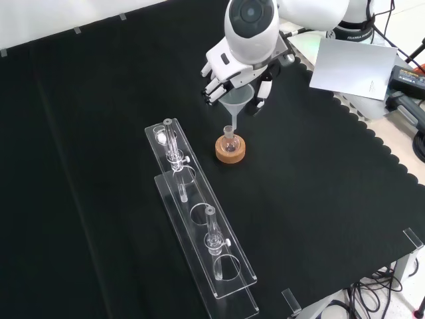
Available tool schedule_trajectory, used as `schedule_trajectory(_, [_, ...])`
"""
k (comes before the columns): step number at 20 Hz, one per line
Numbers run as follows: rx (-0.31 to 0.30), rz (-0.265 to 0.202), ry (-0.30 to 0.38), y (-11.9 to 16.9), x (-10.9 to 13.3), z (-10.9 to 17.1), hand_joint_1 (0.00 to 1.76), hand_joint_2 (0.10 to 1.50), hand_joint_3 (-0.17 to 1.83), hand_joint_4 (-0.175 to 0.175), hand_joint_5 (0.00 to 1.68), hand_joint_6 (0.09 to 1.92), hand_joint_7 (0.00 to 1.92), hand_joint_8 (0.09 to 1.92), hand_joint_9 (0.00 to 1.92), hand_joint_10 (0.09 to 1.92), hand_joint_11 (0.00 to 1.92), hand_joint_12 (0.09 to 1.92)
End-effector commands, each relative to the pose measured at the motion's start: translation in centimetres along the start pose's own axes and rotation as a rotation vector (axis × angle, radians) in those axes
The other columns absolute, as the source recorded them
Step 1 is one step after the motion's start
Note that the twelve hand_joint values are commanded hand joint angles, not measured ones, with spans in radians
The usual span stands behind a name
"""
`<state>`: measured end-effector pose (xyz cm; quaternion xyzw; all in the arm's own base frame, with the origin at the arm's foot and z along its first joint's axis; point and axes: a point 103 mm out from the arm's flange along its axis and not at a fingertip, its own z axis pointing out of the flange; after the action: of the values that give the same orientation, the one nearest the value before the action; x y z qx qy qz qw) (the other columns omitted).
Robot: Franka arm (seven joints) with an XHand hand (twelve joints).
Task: Place the funnel on the round-bottom flask.
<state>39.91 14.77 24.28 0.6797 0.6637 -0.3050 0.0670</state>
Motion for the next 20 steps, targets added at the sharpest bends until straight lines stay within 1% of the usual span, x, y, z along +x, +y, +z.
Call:
schedule_trajectory(1, [0.009, 0.003, -0.002, 0.3, 0.1, 0.2, 0.82, 0.74, 0.54, -0.037, 0.82, 0.77, 0.9, 0.75, 1.23, 0.45, 0.87, 1.15])
schedule_trajectory(4, [0.022, 0.0, 0.001, 0.8, 0.1, 0.7, 0.82, 0.74, 0.54, -0.037, 0.82, 0.77, 0.9, 0.75, 1.23, 0.45, 0.87, 1.15])
schedule_trajectory(8, [0.02, 0.005, -0.004, 1.1, 0.1, 1.1, 0.82, 0.74, 0.54, -0.037, 0.82, 0.77, 0.9, 0.75, 1.23, 0.45, 0.87, 1.15])
schedule_trajectory(11, [0.024, -0.003, 0.0, 1.5, 0.3, 1.4, 0.82, 0.74, 0.54, -0.037, 0.82, 0.77, 0.9, 0.75, 1.23, 0.45, 0.86, 1.15])
schedule_trajectory(15, [0.023, -0.005, -0.003, 1.8, 0.4, 1.8, 0.82, 0.74, 0.55, -0.037, 0.82, 0.77, 0.9, 0.75, 1.23, 0.45, 0.86, 1.15])
schedule_trajectory(20, [0.014, -0.006, -0.003, 1.9, 0.4, 1.6, 0.82, 0.74, 0.55, -0.036, 0.82, 0.77, 0.9, 0.75, 1.23, 0.45, 0.86, 1.15])
